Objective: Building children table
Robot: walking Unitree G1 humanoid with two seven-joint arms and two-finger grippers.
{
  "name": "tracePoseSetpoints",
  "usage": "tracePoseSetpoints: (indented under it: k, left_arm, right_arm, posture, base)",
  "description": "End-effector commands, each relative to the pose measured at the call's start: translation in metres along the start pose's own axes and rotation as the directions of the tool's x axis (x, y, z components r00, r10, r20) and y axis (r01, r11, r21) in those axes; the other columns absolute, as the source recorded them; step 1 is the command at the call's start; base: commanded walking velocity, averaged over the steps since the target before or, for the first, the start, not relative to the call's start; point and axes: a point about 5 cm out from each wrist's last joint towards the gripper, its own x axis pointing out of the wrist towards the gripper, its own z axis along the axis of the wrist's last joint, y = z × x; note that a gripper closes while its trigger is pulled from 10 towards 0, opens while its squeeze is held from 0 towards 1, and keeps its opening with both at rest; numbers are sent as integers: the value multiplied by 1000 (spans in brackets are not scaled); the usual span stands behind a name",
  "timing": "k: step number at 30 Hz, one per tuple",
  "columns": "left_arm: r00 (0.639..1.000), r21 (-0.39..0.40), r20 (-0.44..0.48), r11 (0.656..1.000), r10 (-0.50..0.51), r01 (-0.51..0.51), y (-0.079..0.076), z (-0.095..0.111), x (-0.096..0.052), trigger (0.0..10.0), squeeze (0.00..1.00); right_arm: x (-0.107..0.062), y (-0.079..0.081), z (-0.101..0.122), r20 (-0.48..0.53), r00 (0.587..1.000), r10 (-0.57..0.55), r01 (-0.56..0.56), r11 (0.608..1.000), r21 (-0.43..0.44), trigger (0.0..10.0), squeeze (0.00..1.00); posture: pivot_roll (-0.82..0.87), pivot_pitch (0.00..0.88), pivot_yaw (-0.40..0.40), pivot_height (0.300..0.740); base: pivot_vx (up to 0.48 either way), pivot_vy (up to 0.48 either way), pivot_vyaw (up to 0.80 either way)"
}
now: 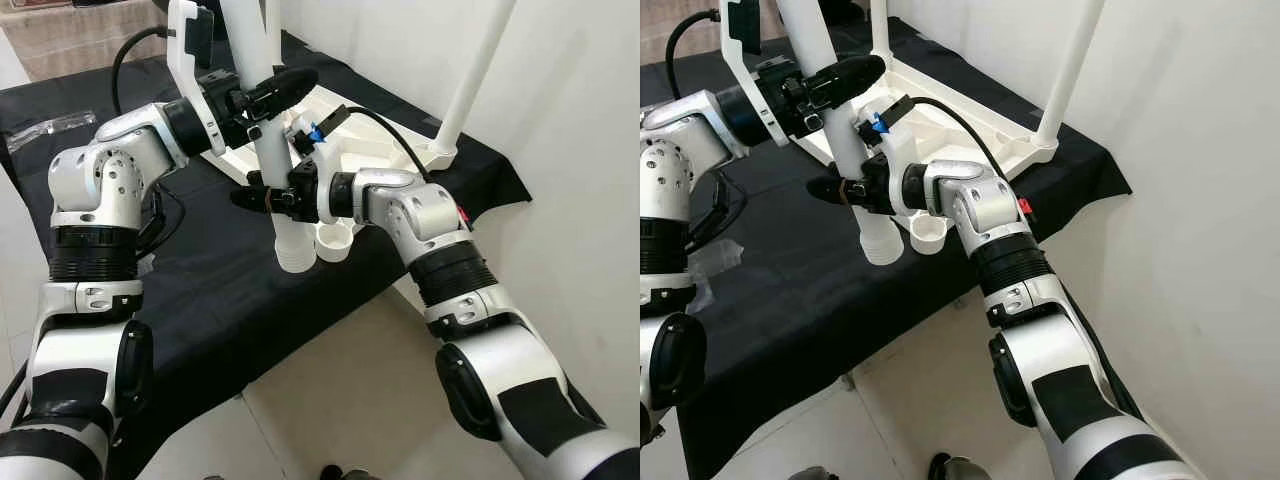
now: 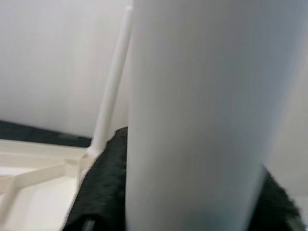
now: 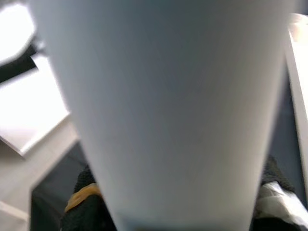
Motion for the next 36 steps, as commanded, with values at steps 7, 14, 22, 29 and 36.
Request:
tracePoseSetpoints:
  k: [7,14,22,29,36]
  left_arm:
    - [971,-25,-4,971,-238,237,-34,-3,32,10000,1000]
    - [989,30,-18,989,-144,144,-22,1,30,10000,0]
    - [999,76,6,996,-42,42,-7,13,13,10000,0]
    - [997,98,57,994,52,-57,7,28,-2,10000,0]
    - [990,119,75,985,118,-127,15,32,-17,10000,0]
  right_arm:
    - [23,20,0,-26,996,84,-84,996,2,0,0]
    - [19,15,-2,-27,998,60,-60,998,7,0,0]
    - [5,-2,-7,-31,999,-15,16,1000,16,0,0]
    - [-6,-14,-10,-38,996,-76,77,997,15,0,0]
    - [-17,-28,-5,-8,986,-168,168,986,20,0,0]
  posture:
    - [23,132,-62,740]
    - [27,133,-60,740]
    - [32,132,-58,740]
    - [31,130,-59,740]
    - [33,128,-60,740]
  base:
    - [0,0,0]
    - [0,0,0]
    - [0,0,0]
    - [0,0,0]
    - [0,0,0]
